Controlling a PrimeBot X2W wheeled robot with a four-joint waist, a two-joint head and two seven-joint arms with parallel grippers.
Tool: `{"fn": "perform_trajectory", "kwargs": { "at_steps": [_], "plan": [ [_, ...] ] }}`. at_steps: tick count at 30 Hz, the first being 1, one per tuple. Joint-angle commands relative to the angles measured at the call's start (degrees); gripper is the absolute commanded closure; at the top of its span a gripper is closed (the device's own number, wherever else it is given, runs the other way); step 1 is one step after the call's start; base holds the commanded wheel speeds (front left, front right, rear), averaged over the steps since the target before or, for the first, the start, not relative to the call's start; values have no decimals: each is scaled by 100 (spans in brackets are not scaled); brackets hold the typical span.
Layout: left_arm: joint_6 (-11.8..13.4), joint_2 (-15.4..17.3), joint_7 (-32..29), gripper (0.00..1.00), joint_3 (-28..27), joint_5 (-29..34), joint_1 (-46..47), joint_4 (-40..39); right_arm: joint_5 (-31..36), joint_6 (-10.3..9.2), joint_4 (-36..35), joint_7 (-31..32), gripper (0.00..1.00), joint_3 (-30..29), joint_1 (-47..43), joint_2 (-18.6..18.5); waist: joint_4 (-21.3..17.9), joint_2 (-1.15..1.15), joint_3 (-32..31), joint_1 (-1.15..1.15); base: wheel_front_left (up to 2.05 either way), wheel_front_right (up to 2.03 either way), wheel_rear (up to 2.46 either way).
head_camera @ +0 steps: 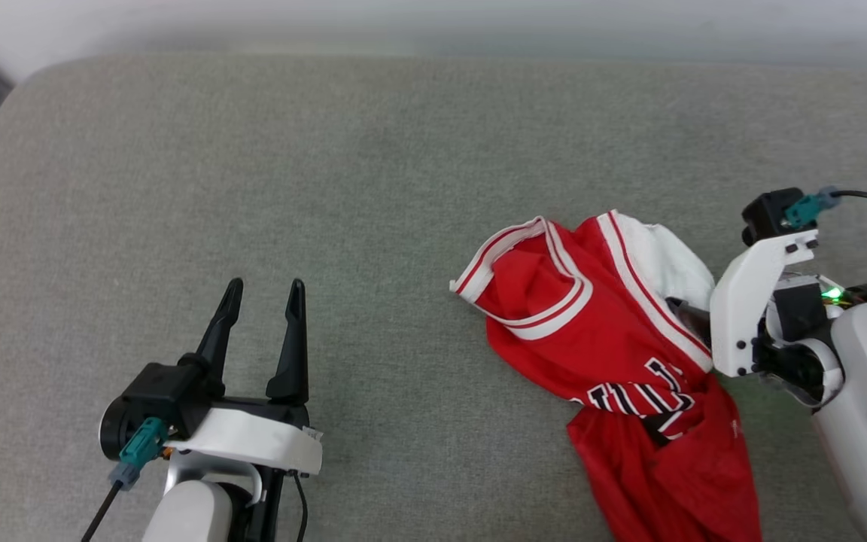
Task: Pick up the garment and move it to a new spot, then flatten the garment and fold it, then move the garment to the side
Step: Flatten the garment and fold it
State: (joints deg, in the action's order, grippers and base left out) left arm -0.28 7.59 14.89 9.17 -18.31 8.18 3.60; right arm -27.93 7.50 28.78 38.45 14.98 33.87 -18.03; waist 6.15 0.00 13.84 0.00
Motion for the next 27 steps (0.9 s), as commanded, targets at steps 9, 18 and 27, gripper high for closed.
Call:
{"fn": "perform_trajectory", "kwargs": {
  "at_steps": [9,18,27],
  "plan": [
    [-97,-84,39,0,-165,100,111,55,-461,0,1012,617,100,803,108,141,68,0,222,0,0,0,0],
    [-86,-37,30,0,-313,178,-113,78,-263,-4,388,-382,100,475,404,-211,-337,0,-72,0,0,0,0],
    [2,-42,31,0,-416,140,-426,50,128,-2,-672,-623,100,-1079,-1298,-219,-669,0,-455,0,0,0,0]
  ]
}}
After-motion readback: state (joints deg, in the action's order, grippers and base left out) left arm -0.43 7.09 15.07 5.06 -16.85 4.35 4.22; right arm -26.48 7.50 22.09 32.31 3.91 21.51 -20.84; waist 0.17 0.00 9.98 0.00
